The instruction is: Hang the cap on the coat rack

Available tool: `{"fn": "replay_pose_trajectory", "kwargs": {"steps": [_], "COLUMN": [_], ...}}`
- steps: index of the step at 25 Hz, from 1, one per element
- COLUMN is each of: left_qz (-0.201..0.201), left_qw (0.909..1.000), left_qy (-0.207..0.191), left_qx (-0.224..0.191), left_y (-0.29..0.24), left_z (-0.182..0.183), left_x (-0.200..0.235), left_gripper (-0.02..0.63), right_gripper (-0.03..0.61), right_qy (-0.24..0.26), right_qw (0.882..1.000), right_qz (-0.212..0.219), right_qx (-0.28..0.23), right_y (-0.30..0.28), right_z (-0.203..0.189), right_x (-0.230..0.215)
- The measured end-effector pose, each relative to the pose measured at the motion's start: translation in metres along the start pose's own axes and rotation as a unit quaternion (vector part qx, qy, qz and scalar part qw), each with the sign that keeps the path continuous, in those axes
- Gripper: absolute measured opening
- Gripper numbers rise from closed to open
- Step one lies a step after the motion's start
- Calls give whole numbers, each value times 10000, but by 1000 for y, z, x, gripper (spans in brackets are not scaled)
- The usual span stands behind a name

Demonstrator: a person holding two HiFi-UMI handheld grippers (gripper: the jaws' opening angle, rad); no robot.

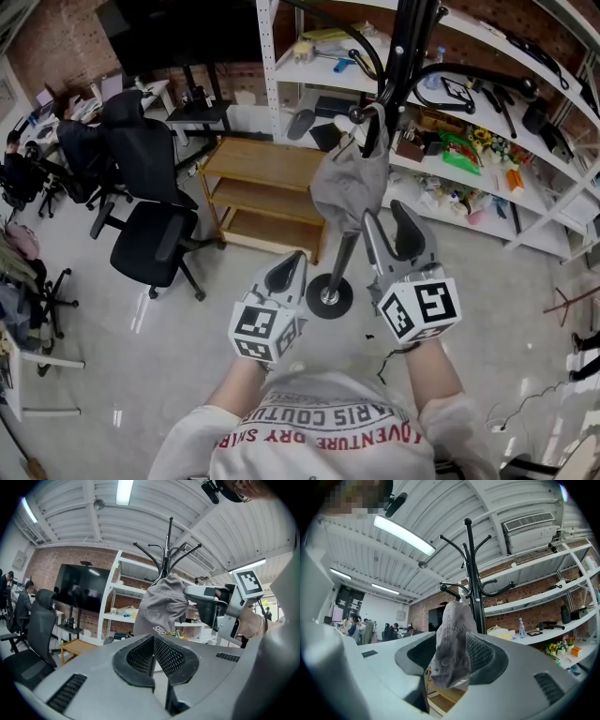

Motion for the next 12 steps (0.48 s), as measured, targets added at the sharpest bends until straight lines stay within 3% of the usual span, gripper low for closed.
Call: {"fn": "replay_pose_trajectory", "kwargs": {"steps": [5, 6, 8, 12], "left_qz": [-10, -1, 9, -55], "left_qw": [9998, 9997, 9997, 9997], "left_qy": [-169, -181, -195, -209], "left_qx": [-131, -150, -158, -79], "left_y": [-8, -8, -9, -11], "left_z": [11, 13, 16, 12], "left_x": [-3, -4, -7, -14], "left_gripper": [6, 6, 6, 6], "right_gripper": [150, 133, 40, 22], "right_qy": [76, 1, -136, -286], "right_qw": [9996, 9992, 9981, 9969], "right_qz": [-168, -268, -412, -368], "right_qx": [212, 292, 442, 636], "right_y": [22, 27, 34, 42], "right_z": [-24, -31, -45, -62], "right_x": [-4, -7, -12, -11]}}
Point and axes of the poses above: the fingertips, and each gripper's own axes: y backward along the fingers, x to its left, z out of its top, the point moved 4 cm from there along y, backward along the fingers, and after that the axes turned 15 degrees about -y, right-handed, at the moved point
